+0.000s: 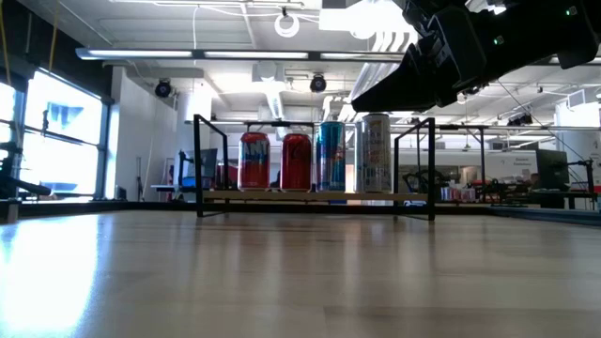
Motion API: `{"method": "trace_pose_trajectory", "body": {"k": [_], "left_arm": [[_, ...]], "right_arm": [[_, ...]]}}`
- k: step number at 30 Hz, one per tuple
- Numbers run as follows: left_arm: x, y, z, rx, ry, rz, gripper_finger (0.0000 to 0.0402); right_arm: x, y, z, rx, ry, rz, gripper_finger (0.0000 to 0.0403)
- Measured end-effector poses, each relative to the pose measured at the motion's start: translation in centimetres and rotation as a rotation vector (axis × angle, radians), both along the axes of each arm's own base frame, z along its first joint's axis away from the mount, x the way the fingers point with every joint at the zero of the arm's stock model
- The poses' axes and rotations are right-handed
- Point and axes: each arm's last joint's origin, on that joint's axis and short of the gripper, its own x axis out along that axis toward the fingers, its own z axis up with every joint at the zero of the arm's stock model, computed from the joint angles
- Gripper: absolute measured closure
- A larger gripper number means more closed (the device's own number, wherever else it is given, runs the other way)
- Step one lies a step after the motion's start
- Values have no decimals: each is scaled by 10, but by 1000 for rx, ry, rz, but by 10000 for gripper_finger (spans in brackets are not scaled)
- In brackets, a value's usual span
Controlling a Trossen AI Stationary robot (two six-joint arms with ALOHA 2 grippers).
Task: Place canned beverage on shelf
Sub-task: Move the red soda can on the center of the table
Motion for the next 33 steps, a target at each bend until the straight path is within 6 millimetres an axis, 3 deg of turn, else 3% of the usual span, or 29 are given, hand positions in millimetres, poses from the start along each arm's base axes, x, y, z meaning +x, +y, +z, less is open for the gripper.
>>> {"method": "trace_pose_trajectory", "body": {"k": [8,18,26,33], "left_arm": [[1,-1,-5,17,4,-42,107],[9,12,-3,49,-1,-199,170],[33,51,5,154,-2,-311,170],[66,99,14,171,2,-441,170]], "right_arm": [[0,0,0,0,0,0,402],[0,0,0,0,0,0,402],[0,0,0,2,0,4,402],[0,0,0,3,1,7,402]]}}
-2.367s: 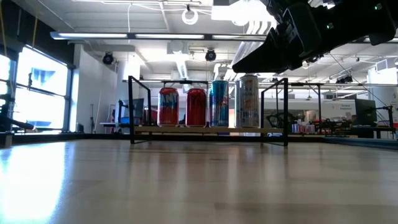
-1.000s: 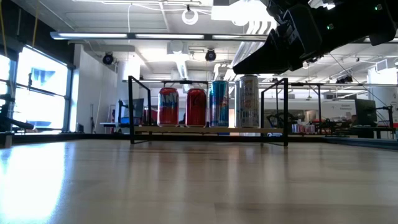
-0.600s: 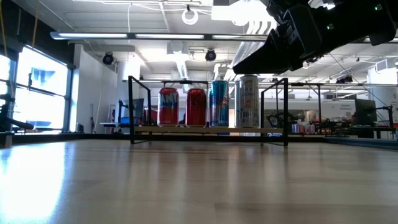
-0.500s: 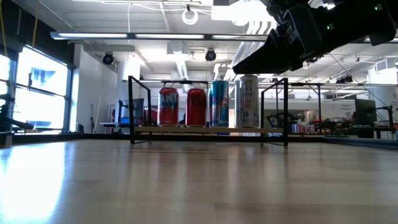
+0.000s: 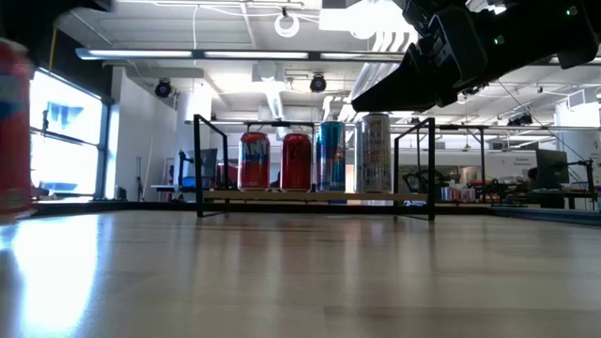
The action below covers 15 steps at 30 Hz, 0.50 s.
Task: Place canned beverage on shelf
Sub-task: Move the red soda can on the center of the table
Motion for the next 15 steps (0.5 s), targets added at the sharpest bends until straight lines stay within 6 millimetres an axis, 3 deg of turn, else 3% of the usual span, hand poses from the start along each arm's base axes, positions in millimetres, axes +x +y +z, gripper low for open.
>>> {"method": "trace_pose_trajectory", "body": {"k": [9,15], "left_arm": [[47,88,8,23,-59,-82,170],[68,140,8,19,-120,-65,170]], "right_arm": [[0,0,0,-1,0,1,402],[0,0,0,-6,2,2,402]]}}
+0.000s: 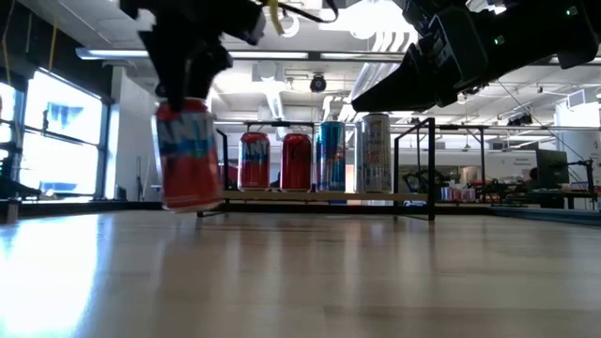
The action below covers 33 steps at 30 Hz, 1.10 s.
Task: Place canned beverage on shelf
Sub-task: Move the red soda can on the center of the table
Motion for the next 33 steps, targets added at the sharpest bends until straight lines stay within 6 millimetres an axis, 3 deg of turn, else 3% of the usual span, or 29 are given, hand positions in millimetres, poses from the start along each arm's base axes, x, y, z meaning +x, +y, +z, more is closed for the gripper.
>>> {"method": "trace_pose_trajectory", "body": {"k": [6,12,16,22,33], "left_arm": [[6,34,0,-3,-21,34,170],[9,52,0,-13,-42,76,170],[9,54,1,-30,-45,88,169],[9,53,1,-33,-44,97,136],[9,52,1,-86,-45,98,129]], "right_arm": [[0,0,0,-5,3,2,402],[0,0,0,-6,4,2,402],[0,0,0,-5,4,2,402],[0,0,0,-5,5,5,402],[0,0,-1,-6,8,5,402]]}}
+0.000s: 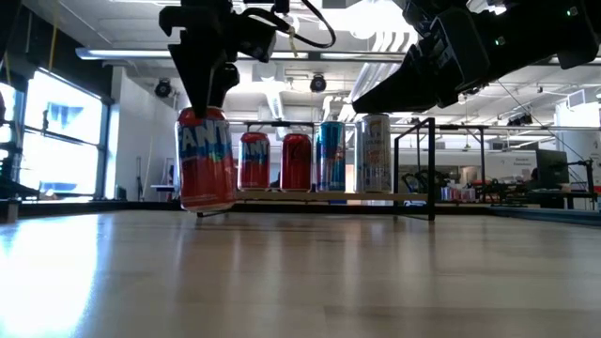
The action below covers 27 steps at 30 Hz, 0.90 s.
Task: Place canned beverage on shelf
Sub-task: Move the red soda can on the center of the table, then put the red black soda can on the shelf and align with the other red black soda can
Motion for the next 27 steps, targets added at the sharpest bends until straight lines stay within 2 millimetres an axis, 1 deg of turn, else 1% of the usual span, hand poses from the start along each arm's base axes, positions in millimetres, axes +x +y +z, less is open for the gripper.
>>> {"method": "trace_pose_trajectory", "body": {"k": [9,20,24,27], "left_arm": [[2,0,0,0,-22,9,123],[4,0,2,-19,-54,24,70],[4,1,2,-19,-51,31,65],[0,2,2,-18,-10,53,64]], "right_arm": [[0,0,0,2,1,4,402],[-1,0,-2,6,19,3,402],[-1,0,-2,8,19,3,402],[-1,0,-2,8,19,2,402]]}}
